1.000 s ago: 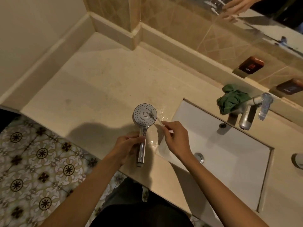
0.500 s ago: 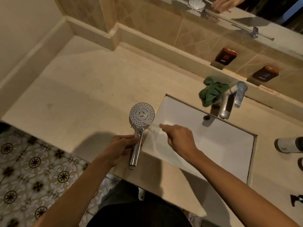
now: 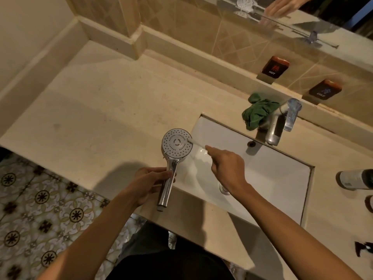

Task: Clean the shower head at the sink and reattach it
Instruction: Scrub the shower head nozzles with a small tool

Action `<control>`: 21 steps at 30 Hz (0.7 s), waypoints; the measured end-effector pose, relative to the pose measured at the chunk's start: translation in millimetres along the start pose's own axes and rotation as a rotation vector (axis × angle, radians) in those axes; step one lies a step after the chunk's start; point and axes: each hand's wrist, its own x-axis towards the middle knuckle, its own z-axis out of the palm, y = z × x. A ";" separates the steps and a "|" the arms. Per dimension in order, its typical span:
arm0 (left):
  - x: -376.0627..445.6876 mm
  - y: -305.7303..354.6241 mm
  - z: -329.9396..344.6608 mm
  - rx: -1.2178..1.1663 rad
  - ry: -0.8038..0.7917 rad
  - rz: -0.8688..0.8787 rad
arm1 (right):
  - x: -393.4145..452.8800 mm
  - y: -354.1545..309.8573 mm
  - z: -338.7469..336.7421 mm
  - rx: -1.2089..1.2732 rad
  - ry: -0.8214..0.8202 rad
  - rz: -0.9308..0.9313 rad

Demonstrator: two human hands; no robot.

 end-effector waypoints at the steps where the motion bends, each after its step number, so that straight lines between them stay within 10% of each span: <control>1: -0.2 -0.3 2.4 0.013 -0.001 0.002 | -0.8 -3.2 1.0 -0.015 -0.028 -0.011; 21: -2.1 -15.5 17.7 -0.003 0.021 -0.009 | -23.5 1.3 11.6 -0.127 -0.007 -0.013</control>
